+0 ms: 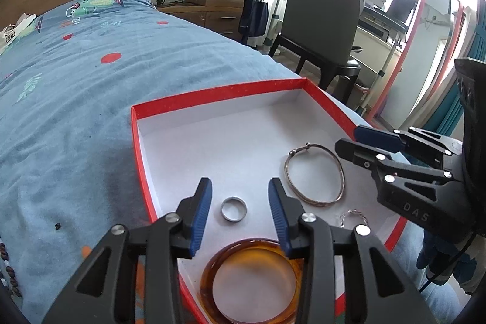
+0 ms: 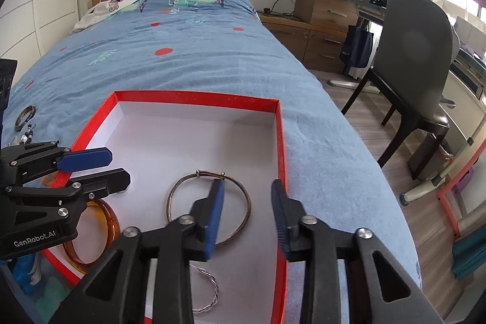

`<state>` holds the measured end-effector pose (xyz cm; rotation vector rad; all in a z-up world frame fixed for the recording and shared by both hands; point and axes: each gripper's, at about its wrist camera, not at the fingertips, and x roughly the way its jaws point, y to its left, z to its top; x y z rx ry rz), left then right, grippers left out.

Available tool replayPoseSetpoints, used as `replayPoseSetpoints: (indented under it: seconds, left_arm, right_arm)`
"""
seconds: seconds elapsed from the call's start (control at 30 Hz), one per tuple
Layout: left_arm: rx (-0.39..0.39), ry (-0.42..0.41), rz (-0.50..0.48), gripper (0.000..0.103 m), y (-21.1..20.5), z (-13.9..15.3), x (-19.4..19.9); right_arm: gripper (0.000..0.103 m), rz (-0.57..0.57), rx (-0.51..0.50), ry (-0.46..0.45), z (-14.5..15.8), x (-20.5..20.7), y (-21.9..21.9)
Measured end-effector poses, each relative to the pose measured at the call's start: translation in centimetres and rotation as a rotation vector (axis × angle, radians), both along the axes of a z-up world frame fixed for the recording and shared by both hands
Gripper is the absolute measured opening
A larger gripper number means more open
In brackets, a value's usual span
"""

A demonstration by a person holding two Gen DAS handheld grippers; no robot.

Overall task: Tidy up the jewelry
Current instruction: 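Carry the silver ring and silver bangle into the red box and release both, then withdraw both tools from the box toward the remaining jewelry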

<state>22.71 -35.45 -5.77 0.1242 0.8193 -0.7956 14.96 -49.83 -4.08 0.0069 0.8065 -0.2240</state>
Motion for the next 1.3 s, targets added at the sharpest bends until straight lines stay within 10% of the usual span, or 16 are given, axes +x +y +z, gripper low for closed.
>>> replayPoseSetpoints:
  seconds: [0.67,1.3]
  left_arm:
    - [-0.021,-0.097,0.069,0.039,2.2,7.4,-3.7]
    - [0.019,-0.246,0.269,0.052,12.7,18.3,-15.2]
  right_arm:
    - [0.041,-0.101,0.055,-0.106,5.6,-4.8,-1.1]
    - [0.046,-0.031,0.107,-0.243,14.6,-13.6,4.5]
